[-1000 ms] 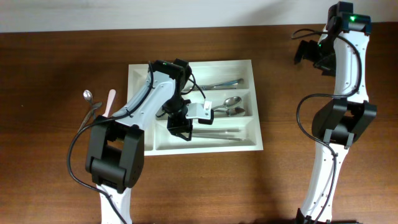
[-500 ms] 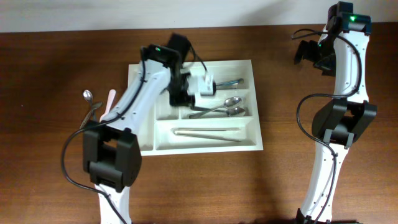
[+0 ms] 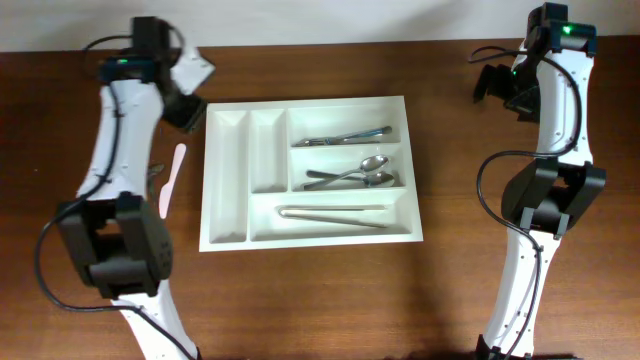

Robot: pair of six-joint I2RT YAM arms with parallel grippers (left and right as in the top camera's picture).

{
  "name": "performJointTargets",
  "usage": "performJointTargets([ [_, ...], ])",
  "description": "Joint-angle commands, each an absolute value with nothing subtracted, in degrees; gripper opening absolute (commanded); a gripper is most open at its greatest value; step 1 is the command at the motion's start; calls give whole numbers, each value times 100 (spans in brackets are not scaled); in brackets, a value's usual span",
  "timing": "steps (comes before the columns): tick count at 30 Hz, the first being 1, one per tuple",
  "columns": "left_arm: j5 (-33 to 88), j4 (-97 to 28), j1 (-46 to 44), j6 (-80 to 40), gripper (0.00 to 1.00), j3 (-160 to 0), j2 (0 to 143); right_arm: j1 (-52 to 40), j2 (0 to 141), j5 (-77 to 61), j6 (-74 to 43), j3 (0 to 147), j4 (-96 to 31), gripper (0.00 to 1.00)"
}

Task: Pack container
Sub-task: 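Move the left gripper back to the cutlery left of the tray, then lower the left gripper and grasp the pink plastic knife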

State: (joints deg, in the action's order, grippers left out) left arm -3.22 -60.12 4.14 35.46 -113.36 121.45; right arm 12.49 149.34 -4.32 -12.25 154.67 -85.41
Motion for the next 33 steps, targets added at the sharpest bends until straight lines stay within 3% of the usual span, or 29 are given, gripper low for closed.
performJointTargets([
  [1, 412, -6241, 705, 3275, 67, -11367, 12193, 1240, 14951, -423, -1295, 15570, -8538, 99],
  [2, 648, -6324, 766, 3258, 69, -11367, 12193, 1240, 14951, -423, -1295, 15570, -8538, 99],
  [3, 906, -6442, 823, 3081, 79, -11367, 12193, 1240, 14951, -423, -1295, 15570, -8538, 99],
  [4, 1118, -6558, 871, 2803, 96, -11367, 12193, 1240, 14951, -421, -1295, 15570, -8538, 99],
  [5, 1135, -6667, 902, 2571, 100, -11358, 12195, 1240, 14951, -423, -1295, 15570, -8538, 99],
  [26, -34, -6381, 1013, 2558, 100, -10958, 13281, 1240, 14951, -423, -1295, 15570, -8538, 99],
  [33, -45, -6449, 1013, 2558, 89, -10958, 13340, 1240, 14951, -423, -1295, 15570, -8538, 99],
])
